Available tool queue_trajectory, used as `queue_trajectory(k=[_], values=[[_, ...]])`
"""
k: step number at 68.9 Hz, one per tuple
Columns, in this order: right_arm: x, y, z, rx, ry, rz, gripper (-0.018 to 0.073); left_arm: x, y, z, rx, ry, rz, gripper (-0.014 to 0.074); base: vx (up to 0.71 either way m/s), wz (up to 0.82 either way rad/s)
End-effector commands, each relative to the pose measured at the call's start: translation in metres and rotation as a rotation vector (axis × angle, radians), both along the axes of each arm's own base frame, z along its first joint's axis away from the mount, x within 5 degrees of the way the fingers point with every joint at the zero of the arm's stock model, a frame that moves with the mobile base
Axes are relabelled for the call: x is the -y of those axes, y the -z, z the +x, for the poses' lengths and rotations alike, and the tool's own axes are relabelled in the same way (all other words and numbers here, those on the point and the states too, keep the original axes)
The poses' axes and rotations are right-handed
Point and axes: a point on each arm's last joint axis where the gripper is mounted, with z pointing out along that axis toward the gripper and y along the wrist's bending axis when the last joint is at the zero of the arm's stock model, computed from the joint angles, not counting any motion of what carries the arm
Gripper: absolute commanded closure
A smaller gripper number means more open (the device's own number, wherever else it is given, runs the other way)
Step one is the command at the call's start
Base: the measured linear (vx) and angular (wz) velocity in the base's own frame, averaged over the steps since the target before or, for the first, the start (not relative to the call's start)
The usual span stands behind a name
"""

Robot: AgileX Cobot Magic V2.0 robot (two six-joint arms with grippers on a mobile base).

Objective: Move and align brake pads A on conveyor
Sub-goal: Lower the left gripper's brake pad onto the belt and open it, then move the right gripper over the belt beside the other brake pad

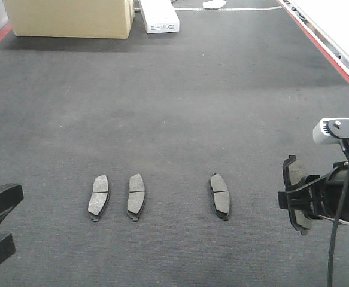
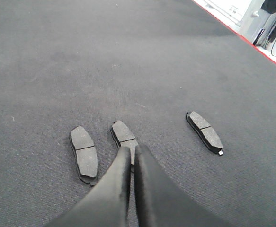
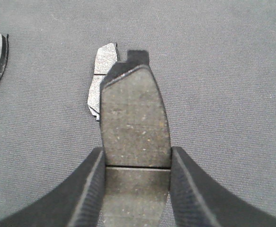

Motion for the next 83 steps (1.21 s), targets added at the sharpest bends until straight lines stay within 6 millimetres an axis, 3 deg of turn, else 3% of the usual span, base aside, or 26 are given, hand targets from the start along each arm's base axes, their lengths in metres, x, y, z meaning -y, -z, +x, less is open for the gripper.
queue_trajectory(k=[1,50,65,73,83], values=[[0.000,-0.016,0.004,0.106,0.000,0.025,0.0500,0.003,-0.012,0.000,0.057,0.029,-0.032,0.0603,0.00,0.00],[-0.001,-0.018,0.006,0.125,0.001,0.034,0.0500,0.003,-0.012,0.000,0.057,0.029,-0.032,0.0603,0.00,0.00],[-0.012,-0.021,0.030,0.066,0.016,0.083,0.0500,0.003,-0.012,0.000,0.057,0.029,-0.032,0.0603,0.00,0.00],[-0.034,-0.018,0.050,0.018,-0.041,0.075,0.0500,0.003,-0.012,0.000,0.057,0.028,-0.031,0.0603,0.00,0.00],[-0.085,-0.006,0.073,-0.038,-0.142,0.085,0.0500,0.003,-0.012,0.000,0.057,0.028,-0.031,0.0603,0.00,0.00]])
